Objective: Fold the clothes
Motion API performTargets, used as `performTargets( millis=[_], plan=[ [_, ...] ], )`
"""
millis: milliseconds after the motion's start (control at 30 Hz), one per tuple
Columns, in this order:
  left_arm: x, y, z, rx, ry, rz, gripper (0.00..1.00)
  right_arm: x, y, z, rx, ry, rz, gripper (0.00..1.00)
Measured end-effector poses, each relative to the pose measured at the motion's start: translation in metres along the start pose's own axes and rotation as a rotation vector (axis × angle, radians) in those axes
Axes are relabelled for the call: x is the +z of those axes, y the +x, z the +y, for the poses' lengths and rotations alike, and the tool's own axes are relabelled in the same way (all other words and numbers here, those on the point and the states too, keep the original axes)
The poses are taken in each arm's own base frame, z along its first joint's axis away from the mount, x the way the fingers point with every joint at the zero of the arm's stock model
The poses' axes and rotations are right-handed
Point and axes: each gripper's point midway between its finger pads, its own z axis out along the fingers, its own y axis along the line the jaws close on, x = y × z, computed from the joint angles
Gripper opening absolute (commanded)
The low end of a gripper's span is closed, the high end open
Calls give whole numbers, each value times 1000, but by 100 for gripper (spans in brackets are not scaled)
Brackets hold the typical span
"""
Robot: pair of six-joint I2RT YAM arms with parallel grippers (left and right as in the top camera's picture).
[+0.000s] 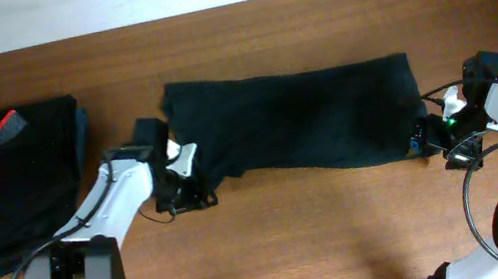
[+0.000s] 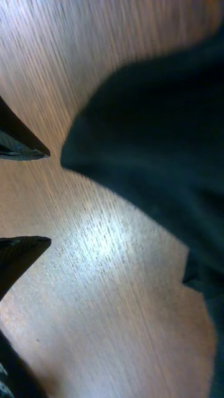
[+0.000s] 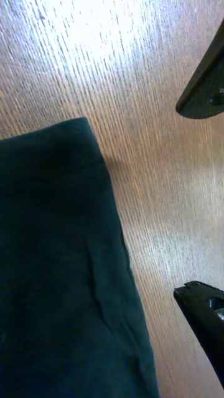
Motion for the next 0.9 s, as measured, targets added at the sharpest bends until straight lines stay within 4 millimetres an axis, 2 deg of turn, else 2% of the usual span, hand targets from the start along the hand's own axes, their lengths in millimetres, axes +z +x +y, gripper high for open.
performTargets(
  millis=[133,433,467,533,733,900],
  plan=[
    [4,-4,4,29,-52,-18,39,0,-1,0,-1,-1,-6,89],
    [2,-28,14,60,-117,-114,38,0,-4,0,0,-1,-14,89],
    [1,-28,14,60,-119,-114,33,0,-4,0,1,-1,-14,89],
    [2,-28,14,61,-121,-115,0,0,-4,0,1,-1,-14,89],
    [1,-29,14,50,-120,-119,1,0,-4,0,4,-1,-14,89],
    [-3,-24,4,43,-73,-89,0,0,-3,0,4,-1,-14,89]
  ],
)
